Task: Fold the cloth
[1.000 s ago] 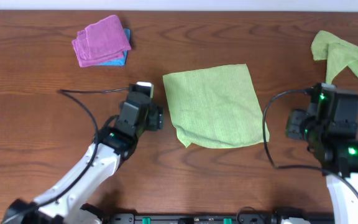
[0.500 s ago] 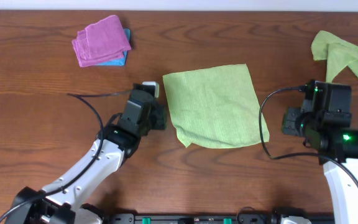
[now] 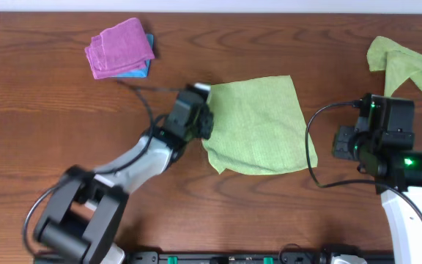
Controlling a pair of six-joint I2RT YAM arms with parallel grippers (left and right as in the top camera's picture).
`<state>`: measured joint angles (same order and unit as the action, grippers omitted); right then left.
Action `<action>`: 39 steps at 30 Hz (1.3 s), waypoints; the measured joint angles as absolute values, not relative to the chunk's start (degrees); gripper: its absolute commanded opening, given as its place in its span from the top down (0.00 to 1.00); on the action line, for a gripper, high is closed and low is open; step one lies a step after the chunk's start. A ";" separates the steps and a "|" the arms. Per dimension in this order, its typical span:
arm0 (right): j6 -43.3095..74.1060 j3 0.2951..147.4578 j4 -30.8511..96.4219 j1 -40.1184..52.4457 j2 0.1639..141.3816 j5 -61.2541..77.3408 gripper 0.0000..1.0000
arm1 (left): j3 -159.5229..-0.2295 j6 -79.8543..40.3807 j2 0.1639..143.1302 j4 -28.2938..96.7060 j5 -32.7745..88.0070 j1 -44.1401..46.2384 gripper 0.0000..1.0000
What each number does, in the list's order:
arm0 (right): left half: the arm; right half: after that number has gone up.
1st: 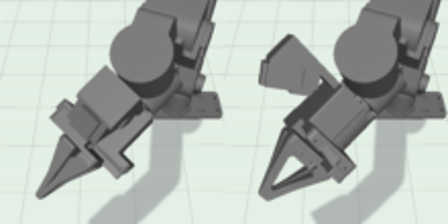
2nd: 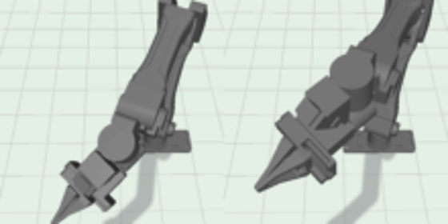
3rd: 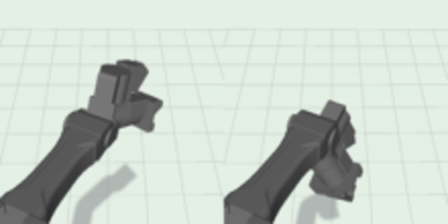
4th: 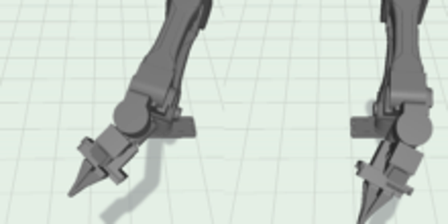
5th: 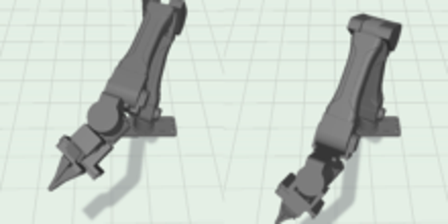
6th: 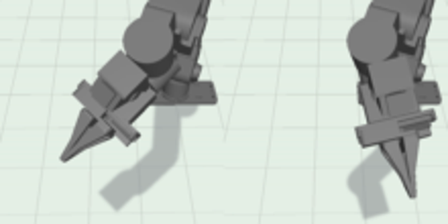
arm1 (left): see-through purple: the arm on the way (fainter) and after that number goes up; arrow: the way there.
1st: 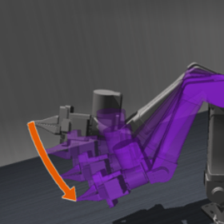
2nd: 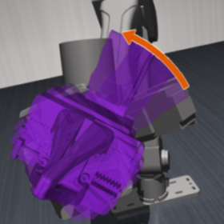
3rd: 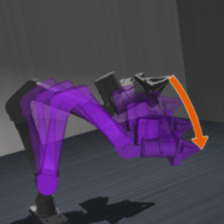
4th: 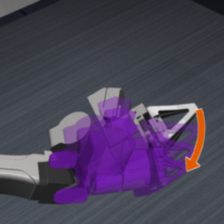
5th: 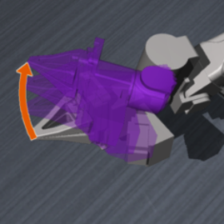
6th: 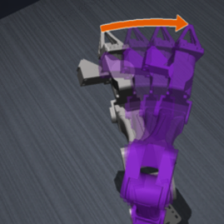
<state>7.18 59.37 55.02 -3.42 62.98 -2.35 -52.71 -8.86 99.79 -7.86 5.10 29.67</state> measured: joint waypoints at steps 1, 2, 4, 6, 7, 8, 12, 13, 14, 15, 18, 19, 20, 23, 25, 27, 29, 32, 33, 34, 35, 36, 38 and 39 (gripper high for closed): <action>7.18 59.37 55.13 -3.42 62.98 -2.37 0.98 | -55.20 -7.81 101.60 -7.11 5.10 29.67 0.95; 7.18 59.37 55.27 -3.42 62.98 -2.37 0.98 | -57.06 -7.03 102.91 -6.15 5.10 29.65 0.95; 7.18 59.37 55.59 -3.42 62.98 -2.39 0.98 | -60.45 -5.32 105.51 -4.40 5.04 29.63 0.95; 7.18 59.37 55.66 -3.42 63.00 -2.44 0.98 | -63.00 -3.68 107.87 -3.38 4.69 29.56 0.95; 7.18 59.35 55.70 -3.42 63.00 -2.52 0.98 | -63.90 -2.87 108.86 -3.09 4.60 29.52 0.95; 7.18 59.35 55.70 -3.42 63.00 -2.55 0.98 | -64.88 -1.91 110.15 -2.50 4.29 29.52 0.95; 7.18 59.35 55.88 -3.42 63.00 -2.57 0.98 | -66.70 0.58 112.55 -0.73 2.50 29.45 0.95; 7.18 59.35 55.88 -3.42 63.00 -2.57 0.99 | -66.89 1.26 112.88 -0.58 2.09 29.45 0.95; 7.18 59.35 55.88 -3.42 63.00 -2.57 0.98 | -67.00 1.89 113.10 -0.49 1.43 29.45 0.95; 7.18 59.35 55.88 -3.42 63.00 -2.57 0.98 | -67.00 2.46 113.19 -0.40 0.80 29.45 0.95; 7.18 59.35 55.86 -3.42 63.00 -2.57 0.98 | -67.00 3.66 113.23 -0.36 -0.58 29.36 0.95; 7.18 59.35 55.88 -3.42 63.00 -2.57 0.98 | -67.00 4.01 113.23 -0.36 -0.91 29.32 0.95; 7.18 59.35 55.86 -3.42 63.00 -2.57 0.98 | -67.00 4.40 113.23 -0.36 -1.26 29.26 0.95; 7.18 59.35 55.88 -3.42 63.00 -2.57 0.98 | -67.00 4.93 113.34 -0.40 -1.83 28.93 0.95; 7.18 59.35 55.86 -3.42 63.24 -2.57 0.98 | -67.07 4.99 113.80 -0.45 -1.98 28.51 0.95; 7.18 59.35 55.81 -3.42 63.88 -2.57 0.98 | -67.11 4.99 114.52 -0.40 -2.00 28.21 0.95; 7.18 59.35 55.79 -3.42 64.66 -2.57 0.98 | -67.11 4.99 115.07 -0.40 -2.15 28.16 0.95; 7.18 59.35 55.68 -3.42 65.32 -2.57 0.98 | -67.11 4.99 115.20 -0.43 -2.15 28.18 0.95; 7.18 59.35 55.57 -3.42 65.36 -2.57 0.98 | -67.11 4.99 115.24 -0.45 -2.15 28.16 0.95; 7.18 59.35 55.53 -3.42 65.36 -2.57 0.98 | -67.11 4.99 115.33 -0.51 -2.15 28.14 0.95; 7.18 59.35 55.44 -3.42 65.36 -2.57 0.98 | -67.13 4.99 115.55 -0.69 -2.15 28.10 0.95; 7.18 59.35 55.42 -3.42 65.36 -2.57 0.98 | -67.13 4.99 115.79 -0.99 -2.15 28.05 0.95; 7.18 59.35 55.35 -3.42 65.36 -2.57 0.98 | -67.13 4.99 116.53 -1.65 -2.15 27.94 0.95; 7.18 59.35 55.27 -3.42 65.36 -2.57 0.98 | -67.16 4.99 117.05 -1.91 -2.15 27.88 0.95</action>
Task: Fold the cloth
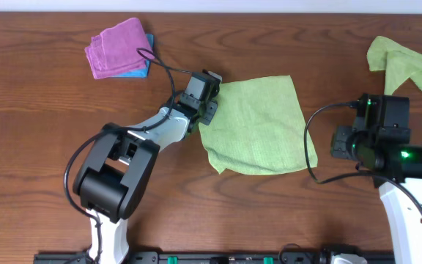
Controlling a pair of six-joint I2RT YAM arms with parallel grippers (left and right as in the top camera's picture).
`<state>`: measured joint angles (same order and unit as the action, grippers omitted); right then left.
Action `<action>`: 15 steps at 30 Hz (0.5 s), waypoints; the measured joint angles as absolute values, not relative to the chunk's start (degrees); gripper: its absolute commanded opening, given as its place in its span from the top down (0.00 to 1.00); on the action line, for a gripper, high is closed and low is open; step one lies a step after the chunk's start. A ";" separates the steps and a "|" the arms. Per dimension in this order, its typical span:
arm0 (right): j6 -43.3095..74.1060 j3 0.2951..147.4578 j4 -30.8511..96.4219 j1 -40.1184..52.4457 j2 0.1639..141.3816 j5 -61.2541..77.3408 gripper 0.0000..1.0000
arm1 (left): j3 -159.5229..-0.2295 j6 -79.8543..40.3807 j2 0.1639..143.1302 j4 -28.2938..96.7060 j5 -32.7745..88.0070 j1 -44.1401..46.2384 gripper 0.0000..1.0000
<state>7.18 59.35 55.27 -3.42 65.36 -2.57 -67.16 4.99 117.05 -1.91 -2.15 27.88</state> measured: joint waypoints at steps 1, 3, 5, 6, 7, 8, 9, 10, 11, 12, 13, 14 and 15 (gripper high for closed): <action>7.18 59.35 55.24 -3.42 65.36 -2.57 0.98 | -67.16 4.99 117.47 -2.26 -2.13 27.79 0.95; 7.18 59.35 55.22 -3.42 65.36 -2.57 0.98 | -67.53 4.99 117.80 -2.66 -1.98 27.75 0.95; 7.18 59.35 55.20 -3.42 65.36 -2.57 0.98 | -67.66 5.02 118.15 -3.36 -1.93 27.73 0.95; 7.18 59.35 55.22 -3.42 65.39 -2.57 0.98 | -67.77 5.02 118.43 -3.88 -1.93 27.73 0.95; 7.18 59.35 55.22 -3.42 65.39 -2.57 0.98 | -67.88 5.04 118.69 -4.45 -1.93 27.73 0.95; 7.18 59.35 55.20 -3.42 65.39 -2.57 0.98 | -68.05 5.23 119.09 -5.28 -1.89 27.66 0.95; 7.18 59.35 55.20 -3.42 65.39 -2.57 0.98 | -68.23 5.50 119.35 -5.69 -1.89 27.59 0.95; 7.18 59.35 55.20 -3.42 65.39 -2.57 0.98 | -68.64 5.96 119.83 -6.15 -1.85 27.40 0.95; 7.18 59.35 55.22 -3.42 65.39 -2.57 0.98 | -69.08 6.33 120.22 -6.37 -1.76 27.22 0.95; 7.18 59.35 55.22 -3.42 65.39 -2.57 0.98 | -69.84 6.81 120.77 -6.46 -1.67 26.92 0.95; 7.18 59.35 55.27 -3.42 65.41 -2.57 0.98 | -70.72 7.55 121.40 -6.44 -1.67 26.55 0.95; 7.18 59.35 55.29 -3.42 65.41 -2.57 0.98 | -71.66 7.99 122.10 -6.52 -1.63 26.11 0.95; 7.18 59.35 55.29 -3.42 65.41 -2.57 0.98 | -72.47 8.47 122.63 -6.57 -1.58 25.67 0.95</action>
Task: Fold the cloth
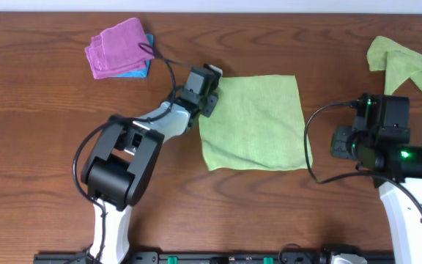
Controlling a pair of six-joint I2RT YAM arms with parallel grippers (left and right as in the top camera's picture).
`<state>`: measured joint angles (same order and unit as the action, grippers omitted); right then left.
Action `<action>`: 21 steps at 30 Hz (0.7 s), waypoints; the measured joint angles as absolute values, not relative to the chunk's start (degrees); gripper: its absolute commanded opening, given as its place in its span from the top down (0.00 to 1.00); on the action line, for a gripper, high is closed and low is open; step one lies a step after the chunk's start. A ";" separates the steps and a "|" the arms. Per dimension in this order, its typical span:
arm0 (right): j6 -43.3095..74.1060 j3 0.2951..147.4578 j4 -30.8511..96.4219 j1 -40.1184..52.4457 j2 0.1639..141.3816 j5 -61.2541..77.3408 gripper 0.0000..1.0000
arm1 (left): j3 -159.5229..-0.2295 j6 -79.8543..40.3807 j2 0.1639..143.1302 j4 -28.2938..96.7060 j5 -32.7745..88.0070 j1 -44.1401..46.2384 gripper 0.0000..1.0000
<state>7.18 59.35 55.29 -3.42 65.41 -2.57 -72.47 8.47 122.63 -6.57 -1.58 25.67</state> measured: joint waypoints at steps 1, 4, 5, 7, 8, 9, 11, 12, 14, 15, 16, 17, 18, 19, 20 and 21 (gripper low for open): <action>7.18 59.35 55.33 -3.42 65.41 -2.57 0.98 | -73.45 9.06 123.37 -6.61 -1.50 25.04 0.95; 7.18 59.35 55.46 -3.42 65.41 -3.07 0.98 | -75.79 10.24 124.88 -6.37 -1.50 23.09 0.95; 7.18 59.35 55.46 -3.42 65.41 -3.29 0.98 | -76.64 10.57 125.38 -6.11 -1.50 22.35 0.95; 7.18 59.35 55.46 -3.42 65.41 -3.53 0.98 | -78.00 10.87 126.06 -5.28 -1.50 20.97 0.95; 7.18 59.35 55.48 -3.42 65.41 -3.62 0.99 | -78.41 10.98 126.17 -4.80 -1.48 20.53 0.95; 7.18 59.35 55.46 -3.42 65.41 -3.68 0.99 | -78.85 11.03 126.26 -4.14 -1.23 20.10 0.95; 7.18 59.35 55.46 -3.42 65.41 -3.75 0.99 | -79.29 11.09 126.28 -3.11 -0.30 19.64 0.95; 7.18 59.35 55.44 -3.42 65.41 -3.81 0.98 | -79.50 11.20 126.28 -2.74 0.30 19.57 0.95; 7.18 59.35 55.42 -3.42 65.49 -3.90 0.98 | -79.83 11.25 126.30 -2.11 1.89 19.53 0.95; 7.18 59.35 55.42 -3.42 65.56 -3.90 0.98 | -79.94 11.25 126.30 -1.87 2.74 19.53 0.95; 7.18 59.35 55.31 -3.42 65.65 -3.90 0.99 | -80.09 10.94 126.32 -1.72 3.70 19.59 0.95; 7.18 59.35 55.18 -3.42 65.73 -3.92 0.98 | -80.36 10.72 126.39 -1.54 4.58 19.64 0.95; 7.18 59.35 54.98 -3.42 65.84 -3.90 0.98 | -80.79 10.28 126.61 -1.32 5.72 19.75 0.95; 7.18 59.35 54.89 -3.42 65.87 -3.92 0.99 | -81.19 9.91 126.76 -1.15 6.20 19.94 0.95; 7.18 59.35 54.78 -3.42 65.91 -3.92 0.98 | -81.67 9.56 126.89 -0.78 6.63 20.14 0.95; 7.18 59.35 54.76 -3.42 65.93 -3.90 0.99 | -82.21 9.19 126.98 -0.25 7.03 20.40 0.95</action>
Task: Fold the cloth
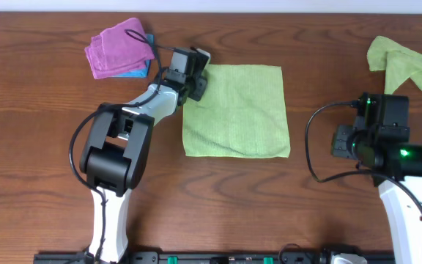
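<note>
A light green cloth (234,110) lies spread flat as a near square in the middle of the table. My left gripper (198,75) sits at its far left corner, fingers closed on the cloth's edge there. The left arm (156,103) stretches up from the near left. My right gripper (341,142) hangs to the right of the cloth, apart from it; its fingers are too dark and small to read from overhead.
A folded pink cloth (118,45) rests on a blue one (139,70) at the far left, close behind the left gripper. A crumpled green cloth (403,64) lies at the far right. The right arm's black cable (311,147) loops near the cloth's right edge.
My left gripper has moved up and to the left with the cloth's corner. The whole cloth has shifted left and lies squarer. The right arm has not moved.
The cloth first lay skewed with a rumpled left edge, my left gripper on that edge. Then the gripper was at the far left corner. After that the cloth lay straighter, and now it is flat and further left.
</note>
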Controlling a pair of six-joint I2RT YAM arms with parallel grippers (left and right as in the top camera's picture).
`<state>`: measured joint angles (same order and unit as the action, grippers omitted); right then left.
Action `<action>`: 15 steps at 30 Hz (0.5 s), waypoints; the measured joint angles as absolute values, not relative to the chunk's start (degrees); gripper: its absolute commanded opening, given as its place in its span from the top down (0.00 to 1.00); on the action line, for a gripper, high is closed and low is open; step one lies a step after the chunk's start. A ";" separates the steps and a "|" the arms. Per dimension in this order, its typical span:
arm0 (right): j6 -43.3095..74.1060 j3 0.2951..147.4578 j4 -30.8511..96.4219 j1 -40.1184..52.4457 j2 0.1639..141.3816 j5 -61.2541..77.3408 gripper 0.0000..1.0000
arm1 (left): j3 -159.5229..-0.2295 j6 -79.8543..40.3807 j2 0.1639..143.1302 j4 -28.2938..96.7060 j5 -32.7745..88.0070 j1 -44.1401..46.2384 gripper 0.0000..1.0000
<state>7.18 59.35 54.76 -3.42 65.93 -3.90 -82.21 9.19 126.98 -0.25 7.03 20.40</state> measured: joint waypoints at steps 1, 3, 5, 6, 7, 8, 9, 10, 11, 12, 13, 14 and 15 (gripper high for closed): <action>7.18 59.35 54.70 -3.42 65.95 -3.90 0.99 | -83.13 8.78 126.98 0.62 7.35 20.78 0.95; 7.18 59.35 54.61 -3.42 65.95 -3.92 0.99 | -85.45 8.34 126.85 2.63 7.68 21.67 0.95; 7.18 59.35 54.57 -3.42 65.95 -3.92 0.98 | -87.09 7.88 126.26 4.45 7.92 22.33 0.94; 7.18 59.35 54.52 -3.42 65.95 -3.92 0.99 | -87.64 7.68 125.47 5.39 8.08 22.68 0.94; 7.18 59.35 54.37 -3.42 65.95 -3.92 0.99 | -87.90 7.53 124.55 5.93 8.21 22.92 0.95; 7.18 59.35 54.19 -3.42 65.95 -3.92 0.98 | -88.03 7.51 123.46 6.39 8.19 23.05 0.95; 7.18 59.35 54.00 -3.42 65.95 -3.90 0.98 | -88.12 7.51 121.97 7.14 7.88 23.11 0.94; 7.18 59.35 53.78 -3.42 65.95 -3.92 0.98 | -88.14 7.49 120.70 7.70 7.20 23.09 0.95; 7.18 59.35 53.63 -3.42 65.95 -3.90 0.98 | -88.25 7.49 119.48 8.45 6.20 23.07 0.94; 7.18 59.35 53.47 -3.42 65.95 -3.88 0.98 | -88.44 7.51 118.43 9.50 4.97 23.05 0.95; 7.18 59.35 53.21 -3.42 65.95 -3.88 0.98 | -88.68 7.51 117.08 10.98 3.16 23.05 0.94; 7.20 59.35 53.08 -3.42 65.95 -3.88 0.98 | -88.86 7.51 116.11 12.38 1.54 23.05 0.94; 7.22 59.35 52.99 -3.42 65.95 -3.88 0.98 | -88.99 7.51 115.48 14.00 0.36 23.03 0.95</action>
